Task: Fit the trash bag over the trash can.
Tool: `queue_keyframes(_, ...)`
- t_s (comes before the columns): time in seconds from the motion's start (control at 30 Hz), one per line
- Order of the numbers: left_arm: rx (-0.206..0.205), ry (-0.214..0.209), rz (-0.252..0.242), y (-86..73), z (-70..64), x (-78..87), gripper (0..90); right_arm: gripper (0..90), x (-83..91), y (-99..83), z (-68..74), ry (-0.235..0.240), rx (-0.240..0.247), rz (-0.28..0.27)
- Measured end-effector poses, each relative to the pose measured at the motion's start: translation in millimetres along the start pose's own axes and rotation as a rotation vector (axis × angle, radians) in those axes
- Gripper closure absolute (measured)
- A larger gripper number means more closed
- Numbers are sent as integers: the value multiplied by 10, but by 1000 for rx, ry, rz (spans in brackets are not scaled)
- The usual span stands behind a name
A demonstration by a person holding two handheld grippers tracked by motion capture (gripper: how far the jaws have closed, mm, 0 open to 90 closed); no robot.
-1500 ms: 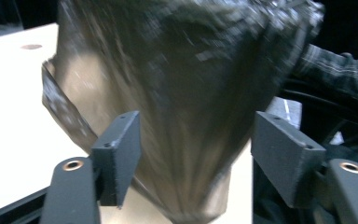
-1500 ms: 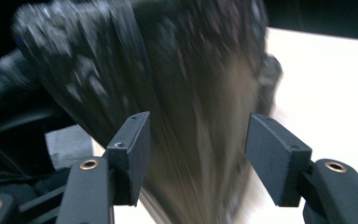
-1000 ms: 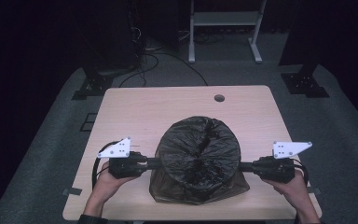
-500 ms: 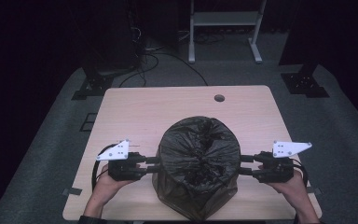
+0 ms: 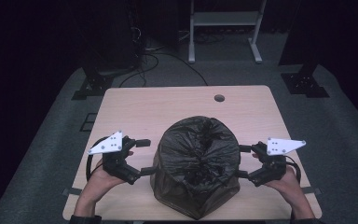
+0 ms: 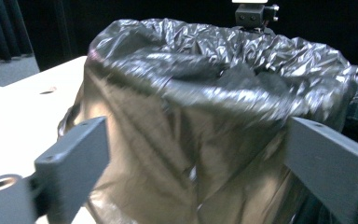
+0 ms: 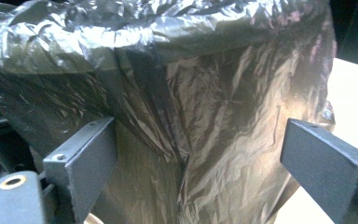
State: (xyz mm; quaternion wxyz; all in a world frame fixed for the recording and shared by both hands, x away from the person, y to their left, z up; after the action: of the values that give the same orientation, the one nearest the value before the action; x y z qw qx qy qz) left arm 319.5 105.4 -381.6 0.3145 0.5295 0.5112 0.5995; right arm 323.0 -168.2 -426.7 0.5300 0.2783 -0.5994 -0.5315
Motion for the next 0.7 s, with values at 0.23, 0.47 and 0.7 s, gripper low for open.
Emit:
queue_keyframes(0.23,-38,-1,15,286,-73,20,0,96,-146,48,90,61,17,9)
queue_keyframes(0.47,-70,7,57,573,-56,25,0,95,-320,111,165,96,44,41)
queue_keyframes(0.7,-114,-12,111,733,-80,-64,13,96,-468,169,178,102,53,44)
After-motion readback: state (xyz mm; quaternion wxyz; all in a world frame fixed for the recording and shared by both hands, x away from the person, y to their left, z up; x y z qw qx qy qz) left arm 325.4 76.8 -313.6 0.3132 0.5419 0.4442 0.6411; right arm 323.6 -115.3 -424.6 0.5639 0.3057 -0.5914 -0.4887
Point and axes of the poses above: each handheld gripper's, and its own axes: x roughly backward along the jaws, y roughly out of its top, z roughly to its left, the point moved 10 cm from there along -x, roughly forward along the jaws, and after that the axes turned 3 degrees about z, right-handed, at the moved point
